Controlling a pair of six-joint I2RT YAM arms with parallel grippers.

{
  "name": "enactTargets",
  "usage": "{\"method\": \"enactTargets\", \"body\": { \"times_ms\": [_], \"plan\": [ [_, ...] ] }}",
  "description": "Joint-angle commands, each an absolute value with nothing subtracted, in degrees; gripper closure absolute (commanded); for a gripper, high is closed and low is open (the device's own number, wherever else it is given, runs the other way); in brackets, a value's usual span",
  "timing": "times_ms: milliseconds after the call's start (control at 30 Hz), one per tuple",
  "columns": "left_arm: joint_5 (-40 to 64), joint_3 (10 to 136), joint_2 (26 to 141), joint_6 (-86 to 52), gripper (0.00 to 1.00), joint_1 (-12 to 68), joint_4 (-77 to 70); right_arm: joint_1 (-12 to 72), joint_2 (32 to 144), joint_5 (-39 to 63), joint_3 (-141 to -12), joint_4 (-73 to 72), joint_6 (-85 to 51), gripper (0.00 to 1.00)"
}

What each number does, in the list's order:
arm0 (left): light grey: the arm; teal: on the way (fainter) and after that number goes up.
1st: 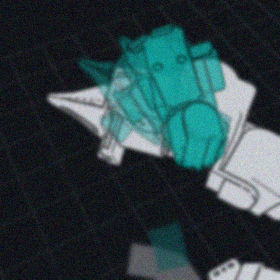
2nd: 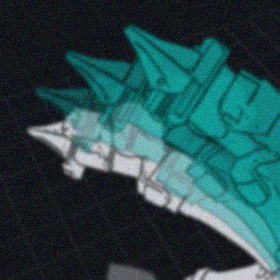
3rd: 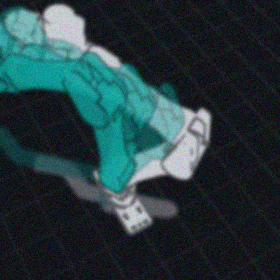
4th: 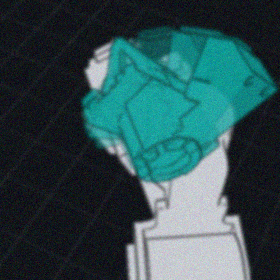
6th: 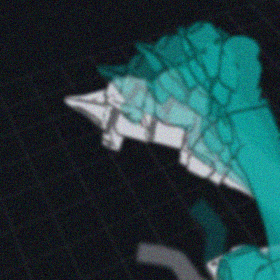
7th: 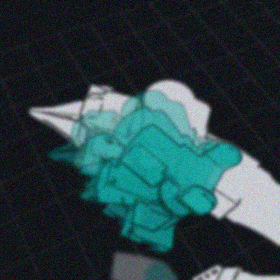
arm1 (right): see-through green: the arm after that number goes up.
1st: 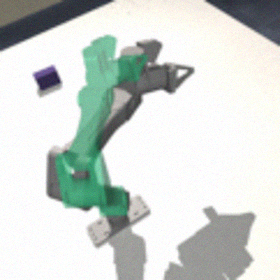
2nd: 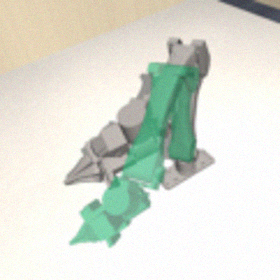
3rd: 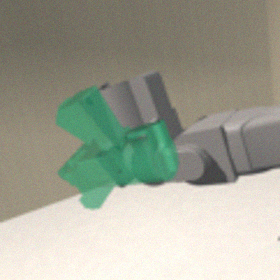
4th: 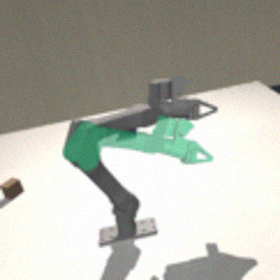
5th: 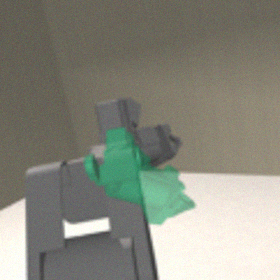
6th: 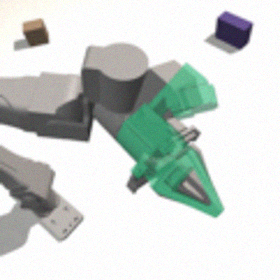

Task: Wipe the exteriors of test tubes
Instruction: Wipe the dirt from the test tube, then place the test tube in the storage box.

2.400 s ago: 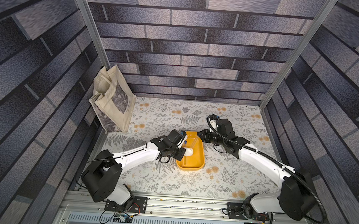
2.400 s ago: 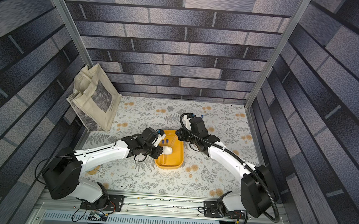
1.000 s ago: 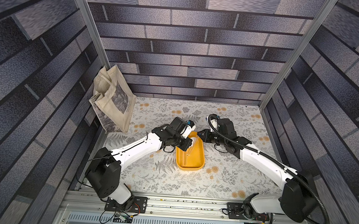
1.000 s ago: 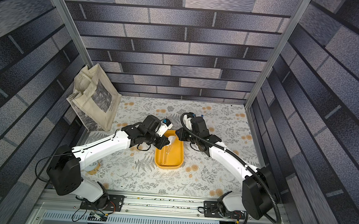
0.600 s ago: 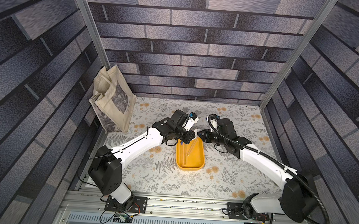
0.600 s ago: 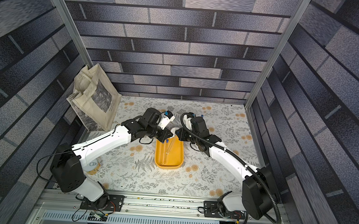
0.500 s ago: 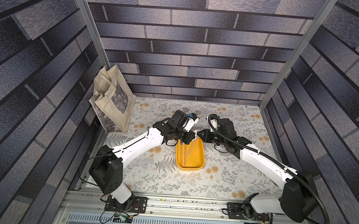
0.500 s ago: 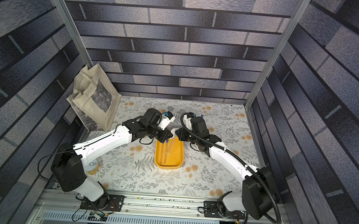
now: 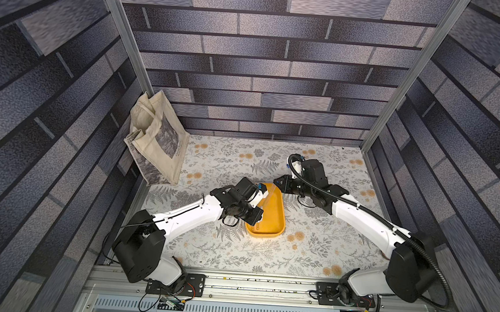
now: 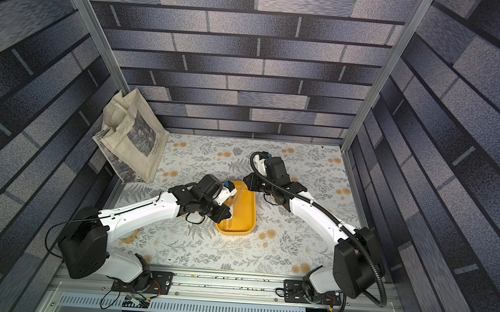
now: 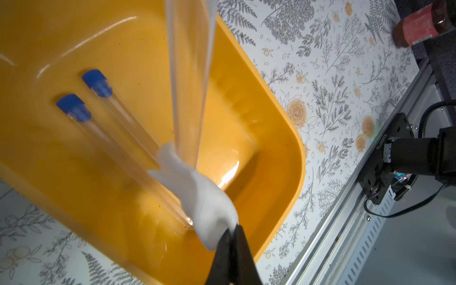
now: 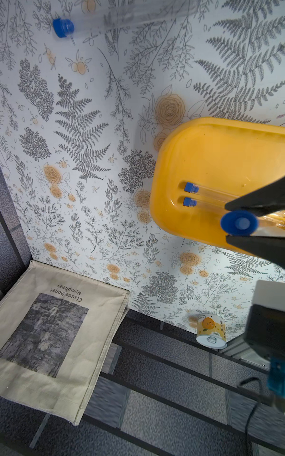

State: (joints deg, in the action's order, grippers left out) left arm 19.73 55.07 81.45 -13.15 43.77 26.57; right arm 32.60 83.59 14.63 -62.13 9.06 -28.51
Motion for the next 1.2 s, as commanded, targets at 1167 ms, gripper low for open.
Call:
{"method": "enactTargets", "body": {
  "times_ms": [1167],
  "plan": [
    [26.1,54.4,58.7,-13.4,0.97,15.3,39.6,32.7,103.4,18.0,-68.8,16.2,-24.8,0.80]
  ]
}}
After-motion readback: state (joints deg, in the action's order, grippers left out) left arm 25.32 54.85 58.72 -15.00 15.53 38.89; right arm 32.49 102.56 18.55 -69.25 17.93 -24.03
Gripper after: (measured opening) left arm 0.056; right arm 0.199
